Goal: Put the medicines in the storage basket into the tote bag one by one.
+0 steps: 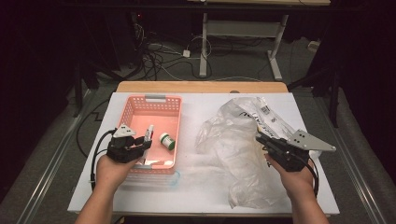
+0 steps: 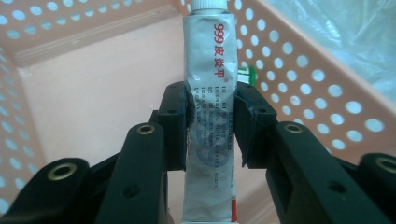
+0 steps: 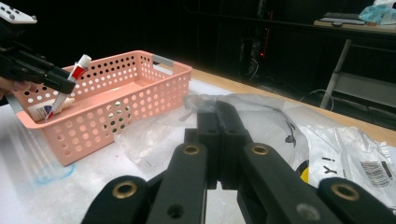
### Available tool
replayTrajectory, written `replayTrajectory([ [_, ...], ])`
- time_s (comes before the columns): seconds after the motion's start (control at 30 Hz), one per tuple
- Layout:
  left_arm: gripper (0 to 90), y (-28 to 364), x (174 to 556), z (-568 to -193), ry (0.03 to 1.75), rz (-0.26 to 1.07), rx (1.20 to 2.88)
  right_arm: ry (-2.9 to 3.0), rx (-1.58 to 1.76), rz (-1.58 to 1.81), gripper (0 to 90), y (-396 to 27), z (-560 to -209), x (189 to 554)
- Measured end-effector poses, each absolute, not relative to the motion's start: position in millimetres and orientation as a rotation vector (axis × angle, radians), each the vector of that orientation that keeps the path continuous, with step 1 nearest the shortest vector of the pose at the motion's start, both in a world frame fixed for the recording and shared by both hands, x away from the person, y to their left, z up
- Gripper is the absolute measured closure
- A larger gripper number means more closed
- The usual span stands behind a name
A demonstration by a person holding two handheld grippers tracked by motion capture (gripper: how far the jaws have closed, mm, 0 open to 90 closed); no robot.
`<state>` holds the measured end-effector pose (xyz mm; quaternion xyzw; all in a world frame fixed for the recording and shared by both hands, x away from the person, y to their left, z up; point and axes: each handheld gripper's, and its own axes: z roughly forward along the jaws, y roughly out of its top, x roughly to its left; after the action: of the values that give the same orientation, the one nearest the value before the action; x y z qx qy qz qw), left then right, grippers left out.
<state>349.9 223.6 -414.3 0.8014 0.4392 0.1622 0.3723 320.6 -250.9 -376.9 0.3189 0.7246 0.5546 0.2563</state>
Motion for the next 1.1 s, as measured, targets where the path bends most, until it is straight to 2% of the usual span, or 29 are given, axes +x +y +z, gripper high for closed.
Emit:
replayTrajectory([
  [0.53,66.0,218,341,-400,1.090,0.443,2.002,1.942,0.888,1.513,90.0,-253,-374,320],
  [1.1,66.1,184,325,-369,0.908,0.440,1.962,1.937,0.859,1.522,90.0,-252,-371,318],
])
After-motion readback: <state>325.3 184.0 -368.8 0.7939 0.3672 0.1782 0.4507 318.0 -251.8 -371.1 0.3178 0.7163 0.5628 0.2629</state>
